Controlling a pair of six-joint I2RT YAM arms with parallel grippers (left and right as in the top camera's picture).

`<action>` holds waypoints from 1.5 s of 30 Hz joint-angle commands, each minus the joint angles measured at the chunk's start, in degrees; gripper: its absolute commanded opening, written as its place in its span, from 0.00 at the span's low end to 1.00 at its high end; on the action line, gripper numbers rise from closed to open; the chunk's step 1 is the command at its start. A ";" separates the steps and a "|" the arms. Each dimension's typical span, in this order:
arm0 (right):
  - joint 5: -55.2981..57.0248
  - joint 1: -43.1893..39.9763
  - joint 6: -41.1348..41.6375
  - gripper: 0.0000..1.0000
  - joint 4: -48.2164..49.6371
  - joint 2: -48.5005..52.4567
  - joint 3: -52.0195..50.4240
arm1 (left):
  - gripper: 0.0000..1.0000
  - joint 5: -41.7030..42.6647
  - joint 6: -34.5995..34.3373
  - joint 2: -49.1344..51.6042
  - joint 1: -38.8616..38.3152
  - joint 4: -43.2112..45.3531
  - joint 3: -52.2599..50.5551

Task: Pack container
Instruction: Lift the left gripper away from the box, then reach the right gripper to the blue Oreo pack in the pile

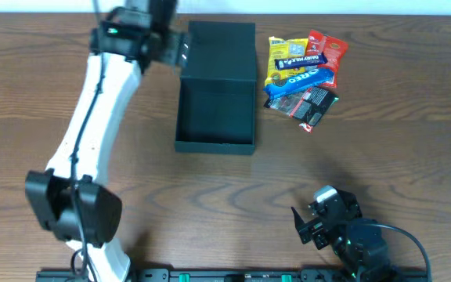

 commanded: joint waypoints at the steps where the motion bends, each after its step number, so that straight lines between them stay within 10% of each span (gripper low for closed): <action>1: 0.39 -0.09 0.42 0.99 -0.02 -0.31 -0.57 | 0.95 0.50 3.30 0.33 3.13 0.59 0.33; 18: -3.19 -0.09 2.62 0.99 9.14 -0.31 -0.57 | 0.95 11.39 3.28 0.35 10.27 1.97 0.28; 25: -9.03 -0.09 51.63 0.99 26.34 -0.31 -0.57 | 0.95 14.64 3.06 0.35 10.16 1.53 0.26; 29: -5.14 -0.09 62.36 0.99 26.14 -0.31 -0.57 | 0.95 15.50 3.06 0.35 10.16 1.38 0.28; 38: 0.35 -3.39 62.88 0.99 26.21 5.86 1.64 | 0.95 15.52 3.06 0.35 10.16 0.59 0.26; 45: -6.84 -10.16 50.60 1.00 24.96 33.07 17.40 | 0.95 15.50 3.06 0.35 10.16 0.26 0.26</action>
